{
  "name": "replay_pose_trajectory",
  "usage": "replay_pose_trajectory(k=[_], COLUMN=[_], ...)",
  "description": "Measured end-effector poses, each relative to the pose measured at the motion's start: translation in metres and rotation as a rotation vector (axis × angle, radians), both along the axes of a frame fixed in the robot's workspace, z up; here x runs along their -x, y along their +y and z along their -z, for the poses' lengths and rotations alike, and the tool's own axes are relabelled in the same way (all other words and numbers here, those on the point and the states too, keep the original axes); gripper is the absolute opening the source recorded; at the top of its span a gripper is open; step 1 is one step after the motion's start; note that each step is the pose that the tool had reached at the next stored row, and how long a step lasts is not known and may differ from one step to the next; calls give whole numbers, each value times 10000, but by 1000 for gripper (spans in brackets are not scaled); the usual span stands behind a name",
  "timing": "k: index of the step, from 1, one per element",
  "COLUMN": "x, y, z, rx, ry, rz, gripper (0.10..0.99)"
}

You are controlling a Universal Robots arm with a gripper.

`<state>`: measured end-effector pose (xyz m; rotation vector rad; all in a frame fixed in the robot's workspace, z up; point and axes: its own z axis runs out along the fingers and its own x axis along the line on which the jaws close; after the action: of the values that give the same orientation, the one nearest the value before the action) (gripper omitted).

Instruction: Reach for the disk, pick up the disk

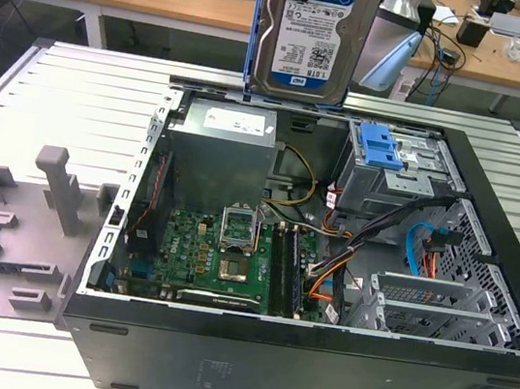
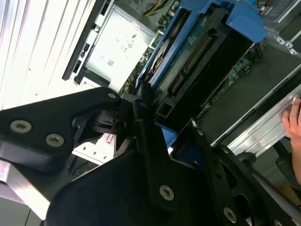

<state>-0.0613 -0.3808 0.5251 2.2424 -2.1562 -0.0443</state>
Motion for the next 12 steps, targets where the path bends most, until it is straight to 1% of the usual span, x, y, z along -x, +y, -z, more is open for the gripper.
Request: replay_pose_trajectory(k=[3,4,5,7,10,12], x=[0,0,0,0,0,-1], y=[0,0,0,0,0,0], z=[20,25,34,49,99,148], rx=[-7,-16,-42,-58,-57,-57], ry=[0,0,2,2,5,7], rz=[51,131,349,479,504,507], gripper=[365,365,365,365,365,365])
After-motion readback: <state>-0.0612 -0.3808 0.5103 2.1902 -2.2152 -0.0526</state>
